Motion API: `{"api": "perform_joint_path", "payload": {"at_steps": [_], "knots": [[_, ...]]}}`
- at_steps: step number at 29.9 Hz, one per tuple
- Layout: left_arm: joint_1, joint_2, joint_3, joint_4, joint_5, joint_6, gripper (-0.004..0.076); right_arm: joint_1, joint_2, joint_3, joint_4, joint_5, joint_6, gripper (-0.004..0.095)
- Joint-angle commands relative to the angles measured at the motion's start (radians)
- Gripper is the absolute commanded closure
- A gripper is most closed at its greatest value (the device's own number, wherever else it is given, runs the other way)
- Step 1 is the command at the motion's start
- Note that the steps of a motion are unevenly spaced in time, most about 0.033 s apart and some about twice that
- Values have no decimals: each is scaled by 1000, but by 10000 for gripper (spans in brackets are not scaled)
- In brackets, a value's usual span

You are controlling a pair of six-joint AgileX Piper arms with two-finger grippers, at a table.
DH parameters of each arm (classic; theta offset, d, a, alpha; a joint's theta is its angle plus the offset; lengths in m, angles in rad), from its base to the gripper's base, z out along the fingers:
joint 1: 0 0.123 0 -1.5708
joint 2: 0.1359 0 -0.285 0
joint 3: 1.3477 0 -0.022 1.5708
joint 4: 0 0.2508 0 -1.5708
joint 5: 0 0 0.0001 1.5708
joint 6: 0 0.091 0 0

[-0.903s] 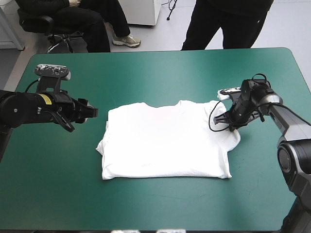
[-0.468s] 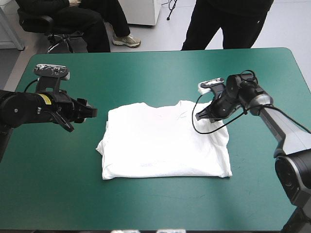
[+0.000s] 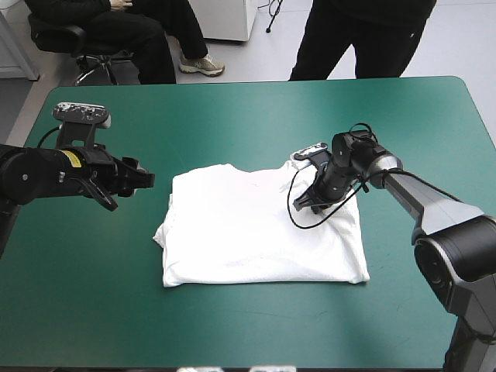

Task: Fold the cloth

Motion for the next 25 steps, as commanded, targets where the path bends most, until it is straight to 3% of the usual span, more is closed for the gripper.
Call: {"api": "perform_joint_path", "payload": {"at_steps": [1,4,9,14,19,25], "knots": [[-6,-20,-31,4,27,-8,303,1,-48,-27,59,5,-45,503],[-6,-20,-31,44,52,-15,303,1,-48,-53,65,79,-45,388],[-6,-22,-31,67,59,-20,302,1,-71,-132,28,223,-4,381],[-6,-22,-31,105,59,-38,303,1,-152,-170,-31,245,43,381],[-6,-30,-16,73,61,-58,303,1,-260,-157,-185,245,130,381],[-30,-85,136,70,61,-119,303,1,-390,-121,-281,245,207,382]]}}
